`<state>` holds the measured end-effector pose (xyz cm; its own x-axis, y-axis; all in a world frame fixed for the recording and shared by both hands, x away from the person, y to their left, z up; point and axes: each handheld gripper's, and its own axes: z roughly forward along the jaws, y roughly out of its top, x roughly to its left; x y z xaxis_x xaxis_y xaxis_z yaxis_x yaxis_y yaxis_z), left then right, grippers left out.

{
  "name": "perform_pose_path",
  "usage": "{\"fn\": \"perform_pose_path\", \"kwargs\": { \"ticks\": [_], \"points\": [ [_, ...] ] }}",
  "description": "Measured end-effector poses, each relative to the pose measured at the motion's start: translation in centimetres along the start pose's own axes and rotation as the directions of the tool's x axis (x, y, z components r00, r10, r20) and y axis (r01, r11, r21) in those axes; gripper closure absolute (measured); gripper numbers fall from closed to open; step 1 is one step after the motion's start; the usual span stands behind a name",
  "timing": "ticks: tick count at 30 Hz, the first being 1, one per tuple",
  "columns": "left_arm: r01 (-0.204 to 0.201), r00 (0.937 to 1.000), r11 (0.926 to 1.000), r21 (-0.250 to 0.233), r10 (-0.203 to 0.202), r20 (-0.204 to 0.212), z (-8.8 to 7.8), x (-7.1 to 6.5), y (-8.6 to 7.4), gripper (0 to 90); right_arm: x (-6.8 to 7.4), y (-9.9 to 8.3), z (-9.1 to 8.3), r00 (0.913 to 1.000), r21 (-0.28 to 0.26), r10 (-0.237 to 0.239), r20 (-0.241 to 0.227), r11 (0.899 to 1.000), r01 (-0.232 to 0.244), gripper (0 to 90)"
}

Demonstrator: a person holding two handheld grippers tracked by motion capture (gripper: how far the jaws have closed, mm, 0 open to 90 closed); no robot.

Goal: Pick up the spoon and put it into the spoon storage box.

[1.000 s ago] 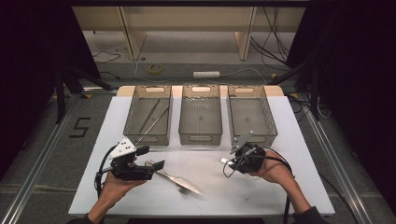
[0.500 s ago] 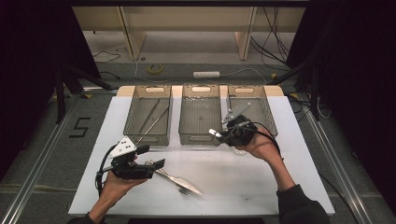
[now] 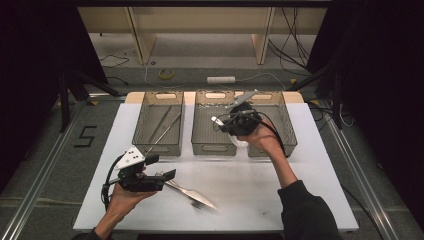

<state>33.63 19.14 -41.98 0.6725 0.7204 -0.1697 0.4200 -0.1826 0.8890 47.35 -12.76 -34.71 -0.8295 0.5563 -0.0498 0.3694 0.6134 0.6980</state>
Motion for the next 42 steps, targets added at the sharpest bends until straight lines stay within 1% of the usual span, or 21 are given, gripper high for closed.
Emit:
{"fn": "perform_pose_path", "kwargs": {
  "ticks": [5,6,10,15,19,23,30,42],
  "points": [
    [0.001,1.0,1.0,-0.006,-0.001,-0.002,-0.1,0.0,0.0,16.2,-0.6,1.3,1.1,0.9998,-0.007,0.014,0.017,1.0,-0.014,76.9],
    [0.001,1.0,1.0,-0.007,-0.001,-0.002,-0.1,0.0,0.0,16.2,-0.6,1.5,1.3,0.9996,-0.015,0.021,0.019,1.0,-0.021,77.0],
    [-0.003,1.0,1.0,-0.006,0.003,0.0,0.0,0.0,0.0,16.2,-1.0,2.2,2.3,0.9988,-0.006,0.037,0.034,0.999,-0.036,76.9],
    [-0.002,1.0,0.9999,-0.01,0.002,0.001,0.0,0.0,0.0,16.2,-1.7,2.6,3.4,0.9951,-0.037,0.09,0.042,0.995,-0.088,76.9],
    [-0.003,1.0,0.9999,-0.01,0.003,0.0,-0.1,0.0,0.0,16.2,-2.1,2.6,4.2,0.9919,-0.046,0.111,0.061,0.993,-0.108,76.9],
    [-0.003,1.0,0.9999,-0.011,0.003,0.0,-0.1,0.0,0.0,16.2,-2.5,2.4,5.0,0.9893,-0.043,0.126,0.074,0.991,-0.123,76.9],
    [-0.004,1.0,0.9999,-0.011,0.005,0.002,-0.1,0.0,0.0,16.2,-2.8,2.2,6.0,0.984,-0.042,0.155,0.088,0.987,-0.152,76.9],
    [-0.006,1.0,0.9999,-0.011,0.006,0.0,-0.2,0.0,0.0,16.2,-3.2,1.7,7.7,0.9767,-0.024,0.188,0.103,0.982,-0.187,76.8]
  ]
}}
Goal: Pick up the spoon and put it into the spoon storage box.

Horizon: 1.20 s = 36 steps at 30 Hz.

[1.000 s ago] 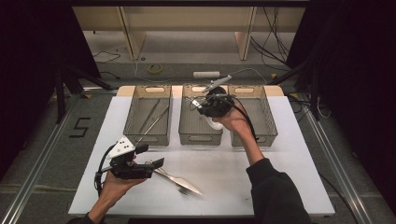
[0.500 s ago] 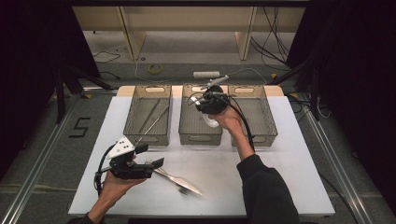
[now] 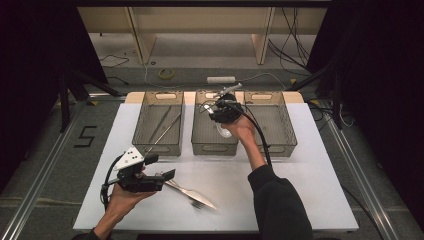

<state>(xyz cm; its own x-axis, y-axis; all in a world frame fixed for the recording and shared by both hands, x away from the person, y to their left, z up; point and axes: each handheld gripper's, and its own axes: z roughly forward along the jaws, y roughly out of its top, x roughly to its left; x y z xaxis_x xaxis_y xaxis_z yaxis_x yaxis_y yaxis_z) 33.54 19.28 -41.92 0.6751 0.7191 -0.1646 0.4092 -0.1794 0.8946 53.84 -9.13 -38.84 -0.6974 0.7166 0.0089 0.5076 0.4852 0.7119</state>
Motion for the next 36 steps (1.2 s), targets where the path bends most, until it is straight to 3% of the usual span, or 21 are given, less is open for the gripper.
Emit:
{"fn": "perform_pose_path", "kwargs": {
  "ticks": [14,19,27,36],
  "points": [
    [-0.003,1.0,1.0,0.001,0.003,0.0,0.0,0.0,0.0,16.2,-0.1,-1.2,1.6,0.9993,0.035,0.037,0.003,0.999,-0.037,75.4],
    [-0.004,1.0,1.0,0.003,0.004,0.0,0.0,0.0,0.0,16.2,-0.1,-1.1,1.5,0.9984,0.033,0.057,0.002,0.998,-0.057,62.0],
    [-0.003,1.0,1.0,0.005,0.003,-0.004,0.0,-0.1,-0.1,16.2,-0.1,-1.3,-0.6,0.9983,-0.013,0.053,-0.022,0.998,-0.053,48.0],
    [0.024,0.9997,0.9997,0.006,-0.024,0.004,0.1,0.1,0.0,16.2,0.5,-3.7,-5.3,0.9976,-0.102,0.027,-0.064,0.994,-0.034,38.8]
  ]
}}
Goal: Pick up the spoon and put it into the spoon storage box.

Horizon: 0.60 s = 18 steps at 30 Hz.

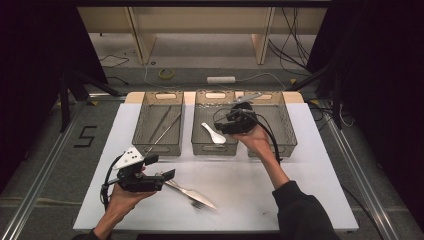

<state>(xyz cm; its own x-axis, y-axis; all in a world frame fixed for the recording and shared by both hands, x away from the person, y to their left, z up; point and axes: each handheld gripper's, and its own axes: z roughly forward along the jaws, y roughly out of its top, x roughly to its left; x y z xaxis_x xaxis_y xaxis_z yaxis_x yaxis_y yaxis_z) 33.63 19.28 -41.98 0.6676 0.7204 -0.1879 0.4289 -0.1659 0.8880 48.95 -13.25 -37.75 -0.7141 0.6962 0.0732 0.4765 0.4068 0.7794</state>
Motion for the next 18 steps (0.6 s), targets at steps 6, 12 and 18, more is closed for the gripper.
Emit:
{"fn": "perform_pose_path", "kwargs": {
  "ticks": [6,12,18],
  "points": [
    [0.009,0.9999,0.9999,0.008,-0.009,0.006,0.1,0.1,0.0,16.2,0.9,-2.5,-3.2,0.9997,-0.06,-0.005,-0.024,0.998,0.004,34.8],
    [0.032,0.9994,0.9995,0.006,-0.033,0.013,0.2,0.4,0.1,16.2,2.2,-5.2,-5.9,0.9985,-0.107,-0.016,-0.053,0.994,0.01,32.9],
    [0.035,0.9993,0.9994,0.006,-0.035,0.009,0.3,0.5,0.3,16.1,2.8,-7.5,-7.9,0.9977,-0.161,-0.008,-0.068,0.987,-0.003,30.4]
  ]
}}
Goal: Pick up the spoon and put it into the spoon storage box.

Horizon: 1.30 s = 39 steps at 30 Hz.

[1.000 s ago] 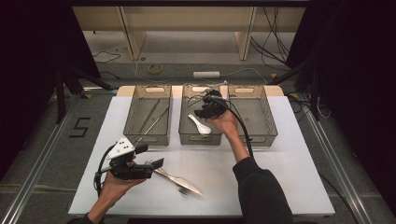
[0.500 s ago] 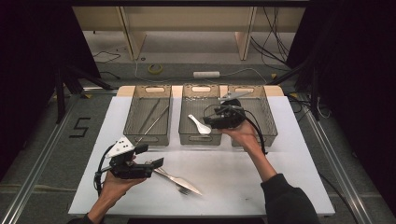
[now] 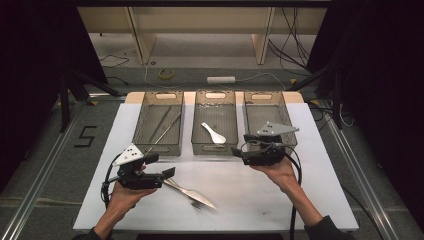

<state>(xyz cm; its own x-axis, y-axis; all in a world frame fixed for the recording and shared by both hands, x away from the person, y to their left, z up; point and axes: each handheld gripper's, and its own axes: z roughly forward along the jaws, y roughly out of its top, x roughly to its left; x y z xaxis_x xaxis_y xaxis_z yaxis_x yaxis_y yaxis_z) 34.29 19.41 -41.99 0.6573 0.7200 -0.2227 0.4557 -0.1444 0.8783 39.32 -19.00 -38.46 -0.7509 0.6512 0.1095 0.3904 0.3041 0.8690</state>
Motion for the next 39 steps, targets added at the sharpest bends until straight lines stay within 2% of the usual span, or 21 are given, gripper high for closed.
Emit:
{"fn": "perform_pose_path", "kwargs": {
  "ticks": [8,24,31,39],
  "points": [
    [0.001,1.0,1.0,0.007,-0.001,-0.003,0.5,0.2,0.4,16.2,0.4,-2.7,-2.1,0.9997,-0.036,0.025,-0.007,0.999,-0.026,28.6],
    [-0.013,0.9999,0.9992,0.037,0.013,0.0,1.9,0.8,1.2,16.2,0.0,-6.4,-4.5,0.9964,-0.09,0.082,0.022,0.993,-0.08,27.3],
    [-0.02,0.9998,0.9983,0.054,0.02,-0.003,2.4,0.9,1.4,16.2,0.3,-7.3,-5.2,0.9957,-0.087,0.091,0.02,0.992,-0.089,23.3],
    [-0.022,0.9997,0.9974,0.068,0.022,-0.01,2.8,1.2,1.6,16.2,0.7,-7.9,-5.4,0.9953,-0.083,0.095,0.018,0.992,-0.094,22.7]
  ]
}}
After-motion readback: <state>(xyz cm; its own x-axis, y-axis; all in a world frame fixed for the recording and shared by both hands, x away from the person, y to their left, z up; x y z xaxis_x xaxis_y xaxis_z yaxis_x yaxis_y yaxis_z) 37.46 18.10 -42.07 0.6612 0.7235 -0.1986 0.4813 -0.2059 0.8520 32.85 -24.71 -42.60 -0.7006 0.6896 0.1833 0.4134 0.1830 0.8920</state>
